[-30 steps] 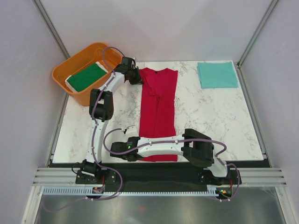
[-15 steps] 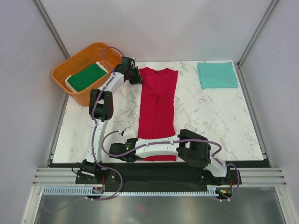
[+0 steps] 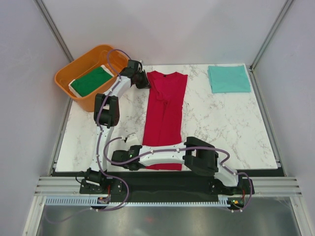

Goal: Fold and stack the t-shirts
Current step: Fold the tshirt

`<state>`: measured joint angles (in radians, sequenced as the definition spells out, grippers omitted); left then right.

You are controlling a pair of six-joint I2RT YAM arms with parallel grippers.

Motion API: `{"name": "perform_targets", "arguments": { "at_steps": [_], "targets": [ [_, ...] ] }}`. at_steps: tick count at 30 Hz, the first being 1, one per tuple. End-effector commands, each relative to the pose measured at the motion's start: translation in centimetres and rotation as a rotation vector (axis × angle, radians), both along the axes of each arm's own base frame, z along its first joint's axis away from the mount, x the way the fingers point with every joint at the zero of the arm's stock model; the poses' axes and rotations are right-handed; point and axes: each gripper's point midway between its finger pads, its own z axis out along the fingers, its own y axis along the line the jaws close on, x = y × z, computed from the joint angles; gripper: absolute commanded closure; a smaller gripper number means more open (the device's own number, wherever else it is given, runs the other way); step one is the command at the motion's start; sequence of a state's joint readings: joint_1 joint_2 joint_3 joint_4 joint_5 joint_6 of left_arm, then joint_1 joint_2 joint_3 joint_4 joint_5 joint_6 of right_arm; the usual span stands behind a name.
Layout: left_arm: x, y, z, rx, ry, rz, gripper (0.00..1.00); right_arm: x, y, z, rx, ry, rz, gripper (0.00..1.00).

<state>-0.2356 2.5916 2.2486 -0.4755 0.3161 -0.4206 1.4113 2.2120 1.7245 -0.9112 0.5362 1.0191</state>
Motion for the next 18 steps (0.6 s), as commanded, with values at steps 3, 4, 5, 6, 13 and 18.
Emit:
{"name": "perform_targets", "arguments": {
  "at_steps": [3,4,5,6,13,18],
  "targets": [
    [-0.6,1.2,-0.4,0.023,0.013,0.001,0.69,-0.4,-0.7,3.4,0.019,-0.013,0.009,0.69],
    [-0.8,1.2,-0.1,0.023,0.012,-0.004,0.63,-0.5,-0.8,5.2,0.055,-0.013,0.012,0.68],
    [-1.0,1.2,1.1,0.024,-0.005,-0.011,0.61,-0.7,-1.2,5.9,0.064,0.000,0.010,0.67],
    [-1.0,1.2,1.7,0.029,-0.020,-0.028,0.59,-1.0,-2.2,5.8,0.056,0.023,0.006,0.66],
    [-2.7,0.9,7.9,-0.003,-0.100,-0.086,0.51,-0.9,-9.2,8.1,0.152,0.124,-0.081,0.68],
    [-5.3,0.9,10.2,-0.022,-0.092,-0.095,0.49,1.0,-16.4,6.3,0.123,0.164,-0.199,0.69]
  ]
}}
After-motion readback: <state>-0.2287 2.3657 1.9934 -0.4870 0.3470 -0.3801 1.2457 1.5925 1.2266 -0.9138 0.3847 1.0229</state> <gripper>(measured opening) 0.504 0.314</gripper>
